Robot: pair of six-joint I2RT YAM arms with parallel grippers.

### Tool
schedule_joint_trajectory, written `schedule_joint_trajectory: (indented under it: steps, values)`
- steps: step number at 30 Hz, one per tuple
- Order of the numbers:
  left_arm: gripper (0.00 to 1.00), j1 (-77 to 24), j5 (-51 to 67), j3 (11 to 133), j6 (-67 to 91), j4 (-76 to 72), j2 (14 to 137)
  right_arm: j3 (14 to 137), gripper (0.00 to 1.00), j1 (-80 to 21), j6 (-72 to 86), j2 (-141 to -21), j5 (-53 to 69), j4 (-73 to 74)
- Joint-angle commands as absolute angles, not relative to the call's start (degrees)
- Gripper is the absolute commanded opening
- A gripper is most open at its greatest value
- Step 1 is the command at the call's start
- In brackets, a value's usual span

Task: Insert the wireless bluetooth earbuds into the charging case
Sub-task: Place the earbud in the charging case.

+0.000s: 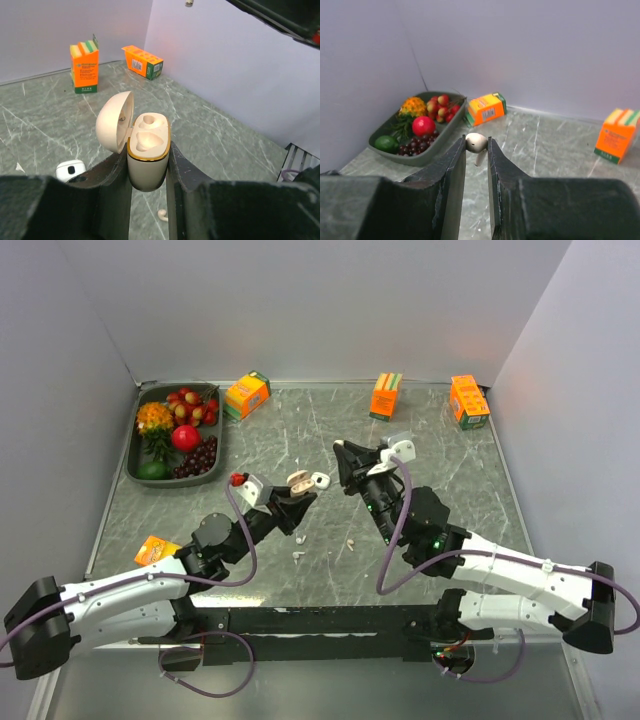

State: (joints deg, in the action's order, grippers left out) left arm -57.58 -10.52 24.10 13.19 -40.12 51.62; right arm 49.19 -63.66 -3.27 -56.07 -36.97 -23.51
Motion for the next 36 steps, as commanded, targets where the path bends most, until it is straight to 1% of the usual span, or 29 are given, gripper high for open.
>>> schedule_joint_trajectory:
  steps: [1,5,11,19,36]
  values:
    - [0.01,-57.74,-12.13,28.21,12.57,-44.47,53.43,50.63,0.0,-67.58,-11.68,-56.25,-41.83,-33.39]
    - [0.01,-57.75,-11.08,28.3,12.31,-45.88,53.88,49.57,0.0,-70.31,-11.34,-55.37,-42.1,-32.96]
    - [0.01,-57.83,-9.06,27.78,11.25,-45.97,53.18,48.26,0.0,-72.59,-7.39,-53.09,-41.31,-27.78]
    - [0.01,-57.83,-5.28,27.51,9.49,-45.79,53.61,45.0,0.0,-75.93,-7.56,-52.91,-40.96,-29.44]
    - [0.01,-57.74,-3.25,27.33,8.88,-45.09,53.35,46.06,0.0,-76.38,-3.69,-55.19,-36.65,-23.47]
